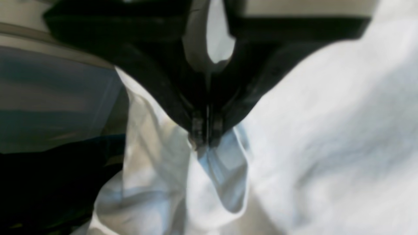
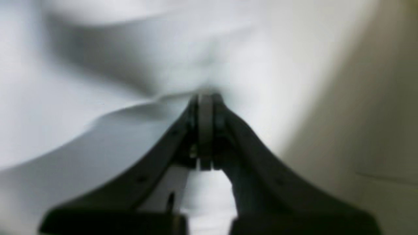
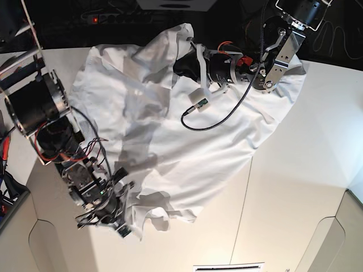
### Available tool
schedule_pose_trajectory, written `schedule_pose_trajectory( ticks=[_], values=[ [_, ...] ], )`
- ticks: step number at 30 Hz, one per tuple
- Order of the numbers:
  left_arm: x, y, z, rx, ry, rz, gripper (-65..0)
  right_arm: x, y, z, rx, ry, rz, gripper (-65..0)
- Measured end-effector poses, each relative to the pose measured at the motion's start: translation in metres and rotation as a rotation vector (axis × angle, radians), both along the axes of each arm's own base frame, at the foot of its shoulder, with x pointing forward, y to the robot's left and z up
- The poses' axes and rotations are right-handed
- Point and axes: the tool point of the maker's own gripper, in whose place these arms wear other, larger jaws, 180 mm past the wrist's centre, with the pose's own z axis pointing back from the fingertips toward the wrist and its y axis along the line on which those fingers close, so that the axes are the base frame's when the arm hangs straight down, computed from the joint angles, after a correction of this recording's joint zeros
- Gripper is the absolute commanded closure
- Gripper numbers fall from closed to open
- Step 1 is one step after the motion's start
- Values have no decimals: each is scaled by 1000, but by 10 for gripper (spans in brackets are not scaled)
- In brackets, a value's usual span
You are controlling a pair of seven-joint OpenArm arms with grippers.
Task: Layout the t-shirt on the table in an organized manner, then fold the t-shirt properly
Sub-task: 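Drag the shirt with the right gripper away from the left gripper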
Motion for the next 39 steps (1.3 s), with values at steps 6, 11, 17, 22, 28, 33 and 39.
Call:
schedule_pose_trajectory(
  ticks=[6,11,17,22,28,33,39],
  values=[
    [0,0,0,0,0,0,-26,52,-110,105,-56,-338,-407,0],
    [0,0,0,1,0,0,-26,57,-126,121,151,-342,-534,0],
    [0,0,0,1,0,-1,-26,14,5,60,603,116,-63,0],
    [0,0,0,0,0,0,-26,-23,50,41,756,248,25,0],
    [0,0,0,1,0,0,-26,-51,43,-2,658,318,12,0],
    [0,0,0,0,0,0,-26,-45,17,-18,504,231,-58,0],
    [0,0,0,1,0,0,-26,-17,-72,-7,257,-18,-303,0]
  ],
)
